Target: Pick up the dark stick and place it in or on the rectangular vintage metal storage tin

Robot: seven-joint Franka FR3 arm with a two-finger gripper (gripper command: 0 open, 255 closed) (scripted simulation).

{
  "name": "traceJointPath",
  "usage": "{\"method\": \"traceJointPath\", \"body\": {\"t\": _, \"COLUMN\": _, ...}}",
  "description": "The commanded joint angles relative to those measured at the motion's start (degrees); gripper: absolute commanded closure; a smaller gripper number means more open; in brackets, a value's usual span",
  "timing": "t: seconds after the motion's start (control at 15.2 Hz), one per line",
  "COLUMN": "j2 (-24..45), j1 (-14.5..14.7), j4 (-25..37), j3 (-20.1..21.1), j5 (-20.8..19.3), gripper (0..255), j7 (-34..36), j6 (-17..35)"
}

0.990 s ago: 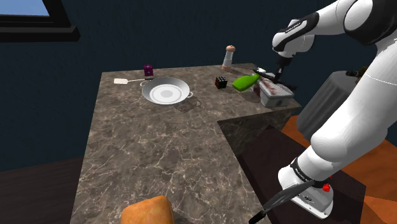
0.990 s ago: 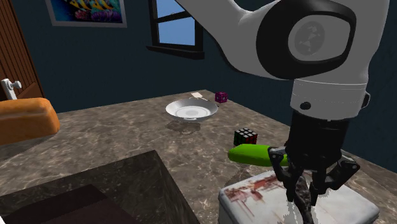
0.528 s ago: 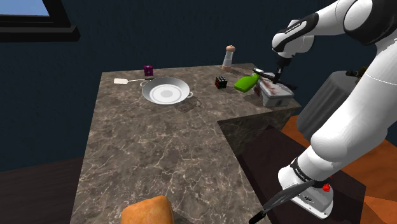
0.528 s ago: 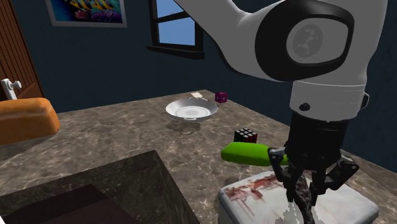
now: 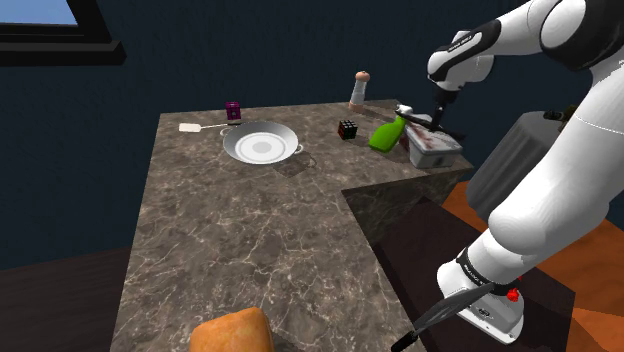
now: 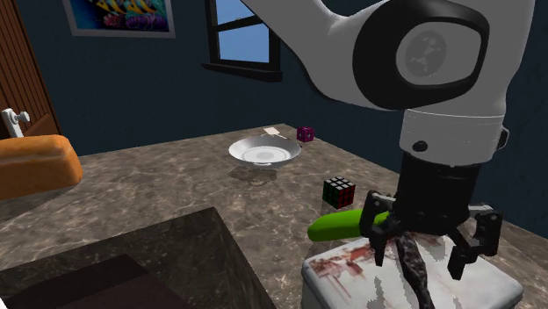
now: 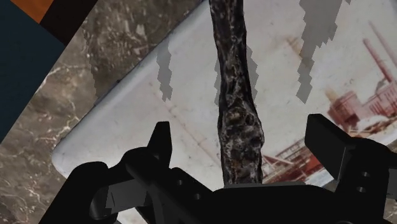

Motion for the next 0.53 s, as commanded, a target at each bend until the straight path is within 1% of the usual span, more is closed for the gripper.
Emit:
{"method": "traceJointPath", "body": {"t": 0.0, "j2": -1.8, "j1": 0.3, "j4": 1.2, "j3": -0.1, "j5": -0.9, "gripper": 0, "j7": 0.6, "j6": -2.8}}
{"method": "traceJointPath", "body": {"t": 0.13, "j2": -3.4, "j1": 0.6, "j4": 2.9, "j3": -0.2, "j5": -1.7, "gripper": 0, "j7": 1.2, "j6": -6.1}}
{"method": "traceJointPath", "body": {"t": 0.46, "j2": -3.4, "j1": 0.6, "j4": 2.9, "j3": -0.1, "j5": -1.7, "gripper": 0, "j7": 1.2, "j6": -6.1}}
